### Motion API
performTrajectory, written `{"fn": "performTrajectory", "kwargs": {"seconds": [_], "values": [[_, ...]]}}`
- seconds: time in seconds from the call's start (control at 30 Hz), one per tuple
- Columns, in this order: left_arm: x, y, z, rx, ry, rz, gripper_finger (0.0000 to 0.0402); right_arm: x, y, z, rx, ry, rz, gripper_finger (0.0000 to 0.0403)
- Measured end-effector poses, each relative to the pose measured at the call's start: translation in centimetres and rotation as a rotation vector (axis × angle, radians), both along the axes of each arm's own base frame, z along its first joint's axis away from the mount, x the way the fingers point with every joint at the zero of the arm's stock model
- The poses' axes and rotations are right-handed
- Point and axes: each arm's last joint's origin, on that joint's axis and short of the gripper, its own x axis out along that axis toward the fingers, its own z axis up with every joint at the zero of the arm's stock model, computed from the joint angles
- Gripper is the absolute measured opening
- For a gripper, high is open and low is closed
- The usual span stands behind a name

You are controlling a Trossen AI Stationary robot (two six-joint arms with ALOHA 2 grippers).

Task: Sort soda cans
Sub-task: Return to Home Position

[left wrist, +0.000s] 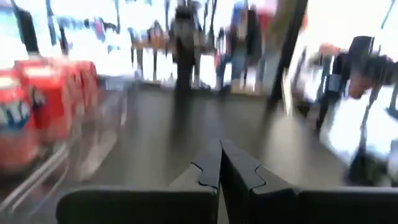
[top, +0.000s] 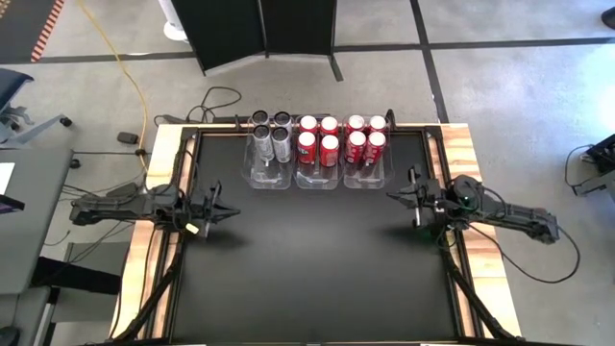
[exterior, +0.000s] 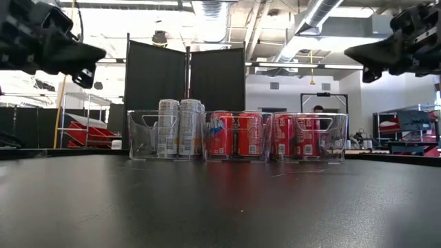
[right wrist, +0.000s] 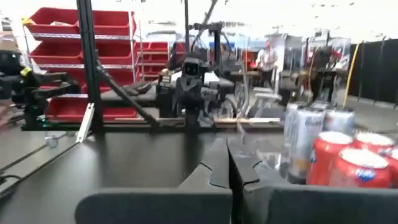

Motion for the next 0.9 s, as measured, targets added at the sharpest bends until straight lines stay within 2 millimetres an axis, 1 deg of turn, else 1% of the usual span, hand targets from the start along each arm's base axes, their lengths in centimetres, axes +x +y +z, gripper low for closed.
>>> {"fn": "performTrajectory", "kwargs": {"seconds": [0.07,0.13,0.23,0.4,0.57,0.67,0.9], "values": [[0.4,0.0,-0.6,-0.047,-0.072,0.004,0.0,-0.1,-0.1,0.1,-0.021,-0.008,-0.012,0.0],[0.4,-0.1,0.1,-0.028,-0.142,0.0,0.0,0.0,-0.2,0.0,-0.027,0.0,-0.018,0.0],[0.2,0.0,0.2,0.018,-0.099,0.006,0.0,-0.1,-0.2,0.0,-0.032,0.003,-0.011,0.0],[0.1,0.0,0.2,0.029,-0.058,0.008,0.0,-0.1,-0.4,0.0,-0.016,-0.004,-0.013,0.0],[0.1,-0.1,0.1,0.047,-0.067,-0.004,0.0,-0.2,-0.4,0.3,0.007,-0.03,0.011,0.0],[0.4,-0.2,-0.7,0.016,-0.083,-0.039,0.0,-0.2,-0.5,0.2,0.008,-0.025,0.01,0.0],[0.5,-0.2,-0.7,0.077,-0.093,-0.039,0.0,-0.1,-0.3,0.3,0.011,-0.032,0.032,0.0]]}}
